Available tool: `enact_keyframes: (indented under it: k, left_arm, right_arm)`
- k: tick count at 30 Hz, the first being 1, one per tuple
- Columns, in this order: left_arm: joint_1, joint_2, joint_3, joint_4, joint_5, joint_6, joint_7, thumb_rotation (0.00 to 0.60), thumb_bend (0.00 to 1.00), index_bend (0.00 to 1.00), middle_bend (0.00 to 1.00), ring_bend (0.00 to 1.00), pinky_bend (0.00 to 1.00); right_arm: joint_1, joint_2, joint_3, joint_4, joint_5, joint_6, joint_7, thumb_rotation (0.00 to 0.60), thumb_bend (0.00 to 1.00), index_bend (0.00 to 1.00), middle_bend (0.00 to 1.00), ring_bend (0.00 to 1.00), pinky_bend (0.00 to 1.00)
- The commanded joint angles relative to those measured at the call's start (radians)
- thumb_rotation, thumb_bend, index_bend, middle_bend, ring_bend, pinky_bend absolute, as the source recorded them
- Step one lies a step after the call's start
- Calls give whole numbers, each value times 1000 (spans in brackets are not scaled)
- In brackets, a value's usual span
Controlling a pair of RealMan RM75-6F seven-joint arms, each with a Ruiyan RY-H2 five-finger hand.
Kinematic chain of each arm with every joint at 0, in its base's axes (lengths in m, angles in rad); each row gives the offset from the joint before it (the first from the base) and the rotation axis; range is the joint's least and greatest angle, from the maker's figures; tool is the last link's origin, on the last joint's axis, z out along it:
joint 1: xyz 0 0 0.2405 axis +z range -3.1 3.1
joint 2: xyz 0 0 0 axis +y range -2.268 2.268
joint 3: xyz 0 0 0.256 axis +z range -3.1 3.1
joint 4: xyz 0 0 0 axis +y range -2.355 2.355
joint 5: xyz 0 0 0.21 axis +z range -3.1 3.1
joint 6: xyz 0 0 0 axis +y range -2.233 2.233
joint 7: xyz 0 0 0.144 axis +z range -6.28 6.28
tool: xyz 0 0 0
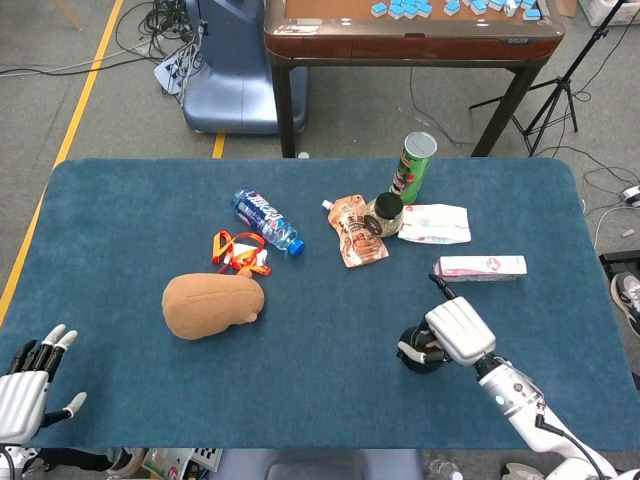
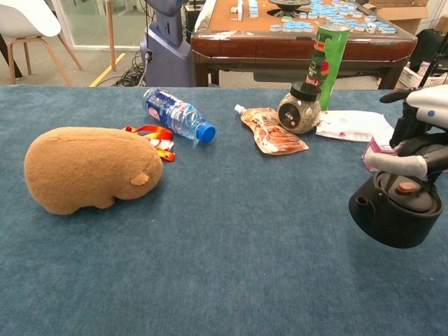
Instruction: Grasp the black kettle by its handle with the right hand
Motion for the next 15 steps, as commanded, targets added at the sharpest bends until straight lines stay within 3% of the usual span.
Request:
enact_keyframes:
  k: [1,5,12,15]
  left_arm:
    - [0,0,0,1,-1,-1,-1,600,203,114,51,145,47]
    - [-1,0,-1,1,-2,-3,-1,600,203,114,51,145,46]
    - [-4,-1,-2,0,-3,-6,1,600,203,114,51,145,47]
    - [-4,-1,-2,1,-6,-8,1,600,203,114,51,145,47]
  right_arm:
    - [3,2,7,-8,11,1,-13,253,382,1000,1000,878,24]
    - [8,4,12,-12,23,-2,-21,272,402,1000,1000,878,24]
    - [17,-1,14,-9,33,-11,-25,427,520,1000,989,871,53]
    - [20,-4,14,-5,34,-13,-25,466,539,1000,970,855,79]
